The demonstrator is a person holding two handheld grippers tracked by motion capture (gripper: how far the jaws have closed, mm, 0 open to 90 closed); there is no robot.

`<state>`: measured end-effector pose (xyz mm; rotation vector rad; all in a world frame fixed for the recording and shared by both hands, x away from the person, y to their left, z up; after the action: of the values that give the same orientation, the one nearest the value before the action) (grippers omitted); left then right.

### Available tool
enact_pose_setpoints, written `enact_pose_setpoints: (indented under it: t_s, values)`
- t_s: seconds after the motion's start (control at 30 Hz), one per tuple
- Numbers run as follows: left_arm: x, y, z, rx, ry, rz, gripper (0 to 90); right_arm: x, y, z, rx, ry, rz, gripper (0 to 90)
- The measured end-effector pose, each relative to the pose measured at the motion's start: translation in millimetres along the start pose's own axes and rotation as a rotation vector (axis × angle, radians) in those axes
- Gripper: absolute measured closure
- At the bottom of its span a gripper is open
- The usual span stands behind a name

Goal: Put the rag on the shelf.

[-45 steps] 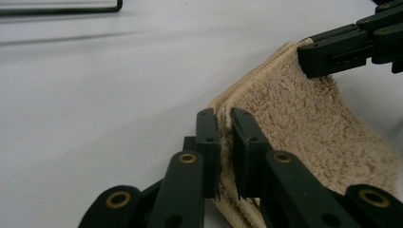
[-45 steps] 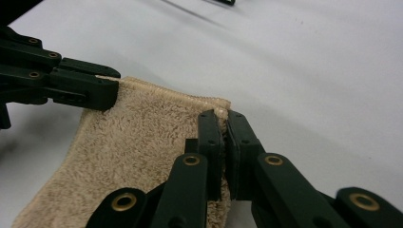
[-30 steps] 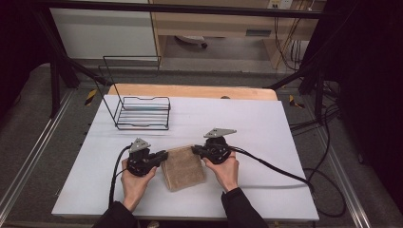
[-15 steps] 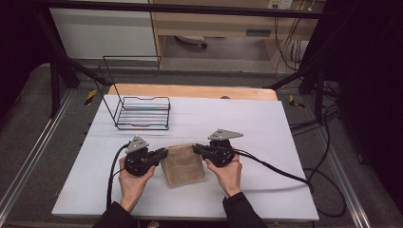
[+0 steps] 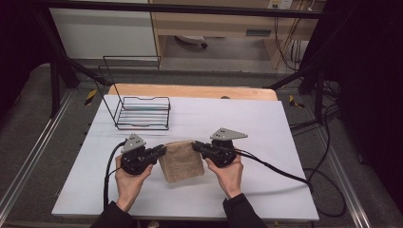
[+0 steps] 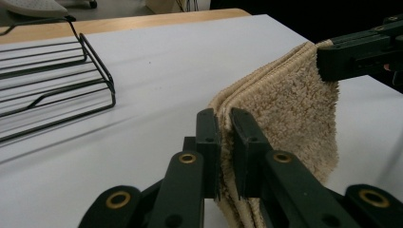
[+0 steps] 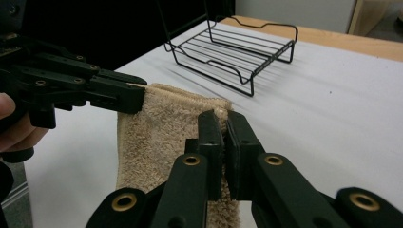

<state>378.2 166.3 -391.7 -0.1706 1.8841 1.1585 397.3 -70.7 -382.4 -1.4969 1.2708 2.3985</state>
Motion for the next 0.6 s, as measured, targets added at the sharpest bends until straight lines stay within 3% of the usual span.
enact_pose_setpoints:
  t_s: [0.6]
  values:
    - [-15.7,29.8,11.4,-0.043,-0.013,-0.064,82.4,-21.4,-2.4,17.7,0.024,0.006,-0.109,86.4]
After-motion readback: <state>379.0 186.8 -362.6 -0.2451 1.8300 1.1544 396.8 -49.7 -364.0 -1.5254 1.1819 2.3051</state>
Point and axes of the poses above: each handheld gripper's, and its own axes: y roughly backward along the jaws, x roughly out of its underside, z roughly to its left, the point moved 3 cm from there along -y, roughly forward along the jaws, and after that the axes turned 14 degrees about z, right-handed, at the moved point
